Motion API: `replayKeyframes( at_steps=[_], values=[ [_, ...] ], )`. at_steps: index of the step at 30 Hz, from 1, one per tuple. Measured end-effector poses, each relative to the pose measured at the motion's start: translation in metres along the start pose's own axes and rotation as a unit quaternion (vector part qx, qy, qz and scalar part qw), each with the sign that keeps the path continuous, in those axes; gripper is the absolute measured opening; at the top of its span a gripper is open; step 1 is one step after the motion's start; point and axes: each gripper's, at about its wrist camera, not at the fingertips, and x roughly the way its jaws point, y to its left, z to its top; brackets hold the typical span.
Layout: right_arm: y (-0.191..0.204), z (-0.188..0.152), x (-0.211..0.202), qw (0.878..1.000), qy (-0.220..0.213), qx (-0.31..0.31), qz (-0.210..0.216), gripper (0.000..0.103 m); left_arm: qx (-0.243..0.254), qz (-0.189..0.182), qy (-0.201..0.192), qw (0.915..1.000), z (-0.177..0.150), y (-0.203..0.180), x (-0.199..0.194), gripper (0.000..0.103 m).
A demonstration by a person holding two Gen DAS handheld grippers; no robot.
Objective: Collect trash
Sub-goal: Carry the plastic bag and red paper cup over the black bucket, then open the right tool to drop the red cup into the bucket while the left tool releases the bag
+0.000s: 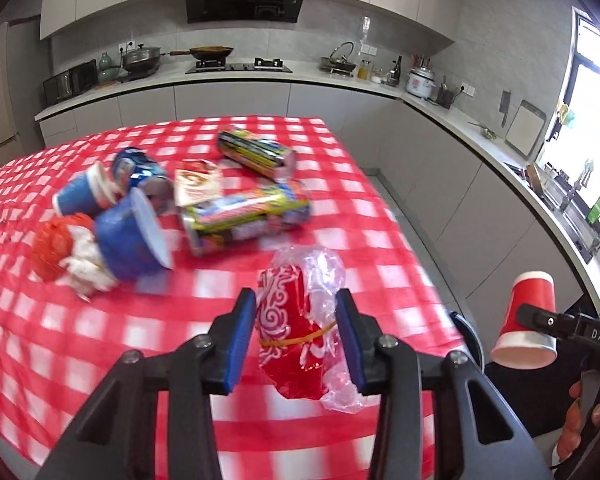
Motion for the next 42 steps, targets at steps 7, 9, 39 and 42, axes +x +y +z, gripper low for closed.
replayKeyframes(
  at_steps=[7,9,39,42],
  values=[
    [-0.068,0.016,-0.024,1.0,-0.004,0.011,-0.018,0.069,-0.002,-0.038,0.008,0.9992,0.001,-0.068,-0.001,0.042],
    [-0.083,0.017,-0.024,0.999,-0.006,0.017,-0.033,0.069,0.018,-0.068,0.015,0.9974,0.003,-0.096,0.004,0.042],
    [-0.22,0.012,0.027,0.992,0.063,0.091,-0.067,0.078,0.127,-0.061,0.102,0.9849,-0.023,-0.257,0.085,0.072],
    [-0.216,0.016,0.02,0.993,0.056,0.089,-0.062,0.078,0.122,-0.062,0.092,0.9862,-0.017,-0.259,0.075,0.073]
  ],
)
